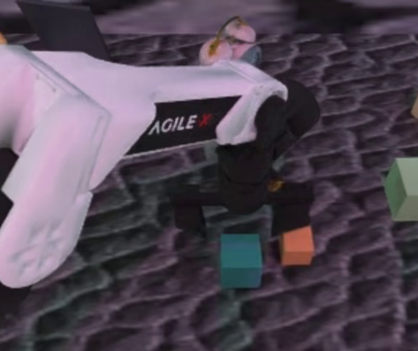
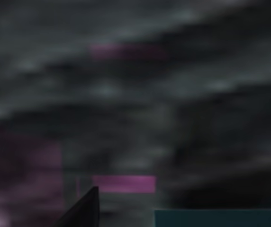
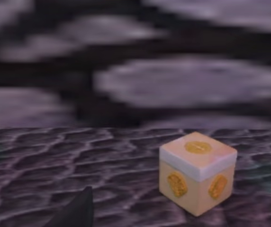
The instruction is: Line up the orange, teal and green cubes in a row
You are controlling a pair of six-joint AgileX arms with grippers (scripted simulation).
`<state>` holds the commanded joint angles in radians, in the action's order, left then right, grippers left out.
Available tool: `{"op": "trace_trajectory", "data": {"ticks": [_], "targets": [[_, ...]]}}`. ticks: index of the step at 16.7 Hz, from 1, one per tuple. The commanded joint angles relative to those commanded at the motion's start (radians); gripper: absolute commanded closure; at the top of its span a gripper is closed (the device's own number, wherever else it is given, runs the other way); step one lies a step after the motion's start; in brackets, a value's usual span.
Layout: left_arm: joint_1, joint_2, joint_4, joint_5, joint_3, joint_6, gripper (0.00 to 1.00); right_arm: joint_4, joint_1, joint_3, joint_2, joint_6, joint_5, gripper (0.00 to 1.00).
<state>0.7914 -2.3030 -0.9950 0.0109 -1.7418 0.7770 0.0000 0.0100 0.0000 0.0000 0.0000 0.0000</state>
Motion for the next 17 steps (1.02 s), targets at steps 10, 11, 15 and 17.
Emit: {"op": "trace_trajectory", "data": {"ticks": [10,11,15,17], "targets": [[-0.015,0.053,-0.21,0.0,-0.149,0.005,0.0,0.0,0.0,0.0,0.0,0.0,0.0,0.0],[-0.017,0.061,-0.229,0.001,-0.165,0.005,0.0,0.0,0.0,0.0,0.0,0.0,0.0,0.0],[-0.012,0.062,-0.236,0.001,-0.171,0.004,0.0,0.0,0.0,0.0,0.0,0.0,0.0,0.0],[-0.017,0.072,-0.23,0.001,-0.162,0.003,0.0,-0.007,0.001,0.009,0.009,0.001,-0.001,0.0]]}}
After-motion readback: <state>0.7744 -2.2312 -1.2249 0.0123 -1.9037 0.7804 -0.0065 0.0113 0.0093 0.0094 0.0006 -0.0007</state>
